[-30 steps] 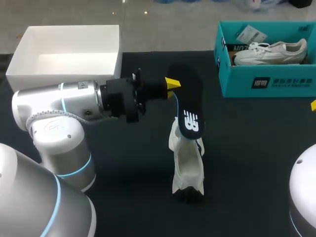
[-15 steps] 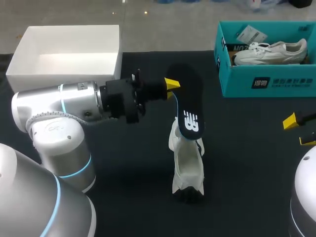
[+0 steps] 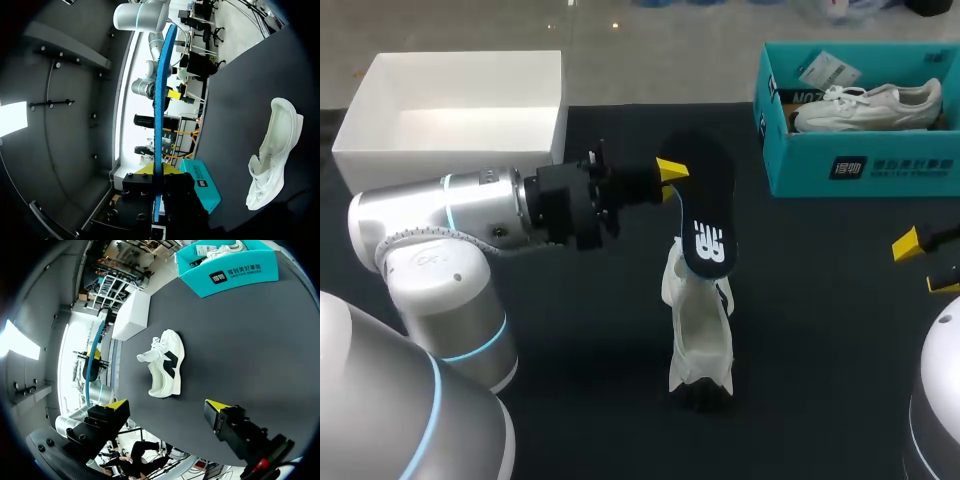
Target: Take the shoe out of the shoebox, open the shoe tongue, remove and reinsert the insole, then place the shoe into the shoebox
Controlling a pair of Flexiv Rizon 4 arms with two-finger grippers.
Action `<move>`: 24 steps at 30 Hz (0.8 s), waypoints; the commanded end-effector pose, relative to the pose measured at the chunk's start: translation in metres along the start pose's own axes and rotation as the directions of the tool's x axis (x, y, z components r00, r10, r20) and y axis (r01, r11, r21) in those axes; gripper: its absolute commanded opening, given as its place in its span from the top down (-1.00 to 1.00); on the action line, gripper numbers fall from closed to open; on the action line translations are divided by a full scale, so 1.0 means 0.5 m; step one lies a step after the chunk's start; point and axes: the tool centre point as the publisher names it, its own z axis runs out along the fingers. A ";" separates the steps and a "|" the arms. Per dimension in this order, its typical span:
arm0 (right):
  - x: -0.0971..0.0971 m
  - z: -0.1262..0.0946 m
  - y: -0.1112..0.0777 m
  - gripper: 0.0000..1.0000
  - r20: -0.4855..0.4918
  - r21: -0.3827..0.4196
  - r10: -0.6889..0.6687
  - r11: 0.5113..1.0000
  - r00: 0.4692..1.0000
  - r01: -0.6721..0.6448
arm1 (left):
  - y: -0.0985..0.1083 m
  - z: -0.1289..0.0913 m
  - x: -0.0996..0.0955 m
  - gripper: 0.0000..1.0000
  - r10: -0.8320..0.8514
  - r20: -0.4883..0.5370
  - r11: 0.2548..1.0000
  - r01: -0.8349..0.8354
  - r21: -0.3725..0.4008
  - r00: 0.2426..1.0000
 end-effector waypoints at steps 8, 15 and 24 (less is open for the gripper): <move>0.003 -0.006 -0.021 -1.00 0.004 -0.028 0.000 1.000 1.000 0.000 | -0.075 -0.023 -0.014 1.00 -0.315 -0.072 0.941 0.321 0.105 0.946; 0.003 -0.006 -0.021 -1.00 0.004 -0.028 0.000 1.000 1.000 0.000 | -0.075 -0.023 -0.014 1.00 -0.315 -0.072 0.941 0.321 0.105 0.946; 0.003 -0.006 -0.021 -1.00 0.004 -0.028 0.000 1.000 1.000 0.000 | -0.075 -0.023 -0.014 1.00 -0.315 -0.072 0.941 0.321 0.105 0.946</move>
